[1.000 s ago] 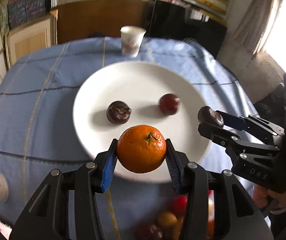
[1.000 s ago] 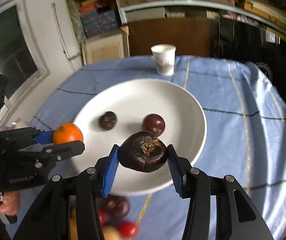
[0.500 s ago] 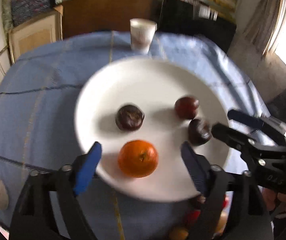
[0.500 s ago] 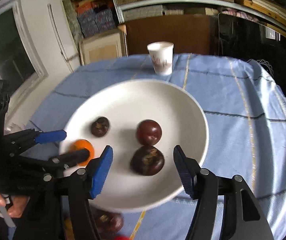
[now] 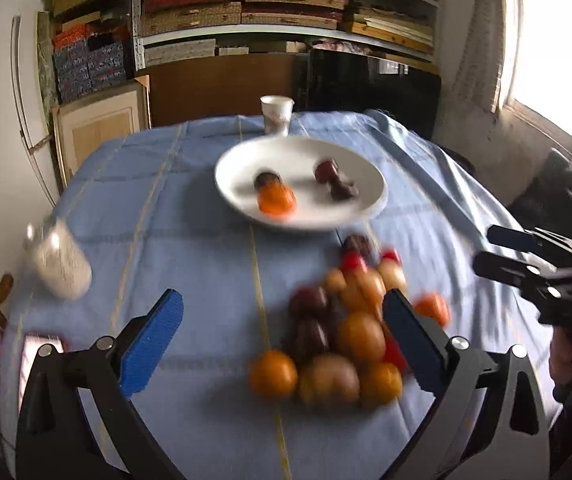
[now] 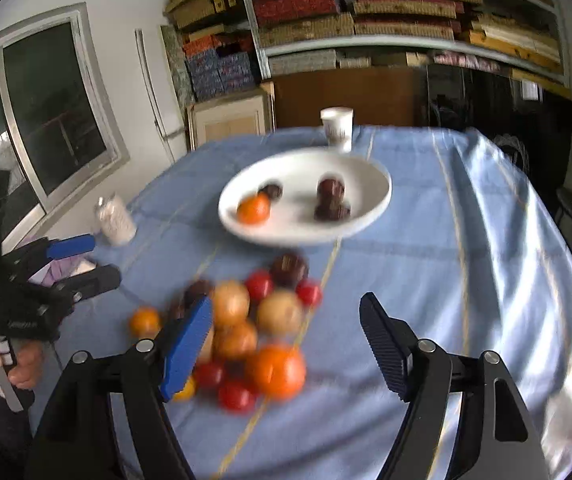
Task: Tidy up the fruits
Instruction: 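Grasp the large orange with the right gripper and lift it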
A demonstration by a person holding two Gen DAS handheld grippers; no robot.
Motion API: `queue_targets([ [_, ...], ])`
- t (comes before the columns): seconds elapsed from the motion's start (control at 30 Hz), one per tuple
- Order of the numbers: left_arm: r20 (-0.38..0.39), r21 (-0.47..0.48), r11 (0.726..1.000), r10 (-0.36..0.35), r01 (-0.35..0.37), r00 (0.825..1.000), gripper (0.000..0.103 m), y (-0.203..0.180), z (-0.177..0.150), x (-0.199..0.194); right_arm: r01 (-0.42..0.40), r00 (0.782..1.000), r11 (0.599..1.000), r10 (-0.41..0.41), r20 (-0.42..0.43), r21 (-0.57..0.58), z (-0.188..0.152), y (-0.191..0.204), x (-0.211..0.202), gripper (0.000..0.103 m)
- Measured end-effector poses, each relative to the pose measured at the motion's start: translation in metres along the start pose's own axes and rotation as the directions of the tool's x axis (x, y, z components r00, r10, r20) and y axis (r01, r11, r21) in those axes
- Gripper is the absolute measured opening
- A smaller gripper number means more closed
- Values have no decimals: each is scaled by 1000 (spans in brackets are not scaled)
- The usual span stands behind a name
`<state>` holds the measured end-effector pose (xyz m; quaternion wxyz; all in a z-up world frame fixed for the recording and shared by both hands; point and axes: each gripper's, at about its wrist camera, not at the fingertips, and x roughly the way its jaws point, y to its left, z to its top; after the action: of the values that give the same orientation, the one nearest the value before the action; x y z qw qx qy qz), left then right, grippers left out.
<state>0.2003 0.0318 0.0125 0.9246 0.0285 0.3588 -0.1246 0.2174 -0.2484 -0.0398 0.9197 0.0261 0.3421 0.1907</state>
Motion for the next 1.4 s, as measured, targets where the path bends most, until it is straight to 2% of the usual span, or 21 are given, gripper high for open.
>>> queue_targets([
  [0.1, -11, -16, 998, -66, 66, 998, 98, -4, -41, -8, -23, 999, 999, 23, -32, 24, -23, 4, 4, 76],
  [0.27, -34, -18, 995, -97, 97, 995, 98, -7, -76, -6, -47, 997, 998, 50, -58, 45, -31, 9, 17, 70],
  [0.47, -29, -38, 987, -156, 155, 987, 98, -6, -82, -3, -32, 994, 999, 35, -100, 39, -35, 13, 34, 60],
  [0.8, -43, -72, 981, -183, 180, 982, 98, -2, -80, 5, -21, 989, 997, 31, -143, 73, -35, 4, 51, 48],
  [0.93, -41, -93, 978, -189, 184, 981, 98, 2, -81, 5, -40, 989, 995, 52, -136, 91, -36, 1, 51, 47],
  [1.03, -41, -123, 975, -193, 187, 980, 98, 6, -78, 7, -72, 993, 990, 83, -85, 120, -36, -5, 42, 46],
  [1.1, -31, -145, 969, -209, 202, 977, 95, 10, -74, 7, -103, 994, 985, 109, -33, 139, -36, -10, 33, 46],
  [1.17, -21, -159, 967, -207, 201, 978, 83, 14, -68, 8, -123, 992, 982, 126, -6, 145, -37, -11, 29, 46],
  [1.23, -13, -173, 966, -198, 193, 980, 77, 21, -62, 10, -140, 990, 980, 139, 13, 142, -37, -11, 26, 46],
  [1.4, -11, -235, 958, -173, 165, 985, 69, 39, -52, 17, -165, 986, 974, 162, 32, 154, -37, -14, 24, 47],
])
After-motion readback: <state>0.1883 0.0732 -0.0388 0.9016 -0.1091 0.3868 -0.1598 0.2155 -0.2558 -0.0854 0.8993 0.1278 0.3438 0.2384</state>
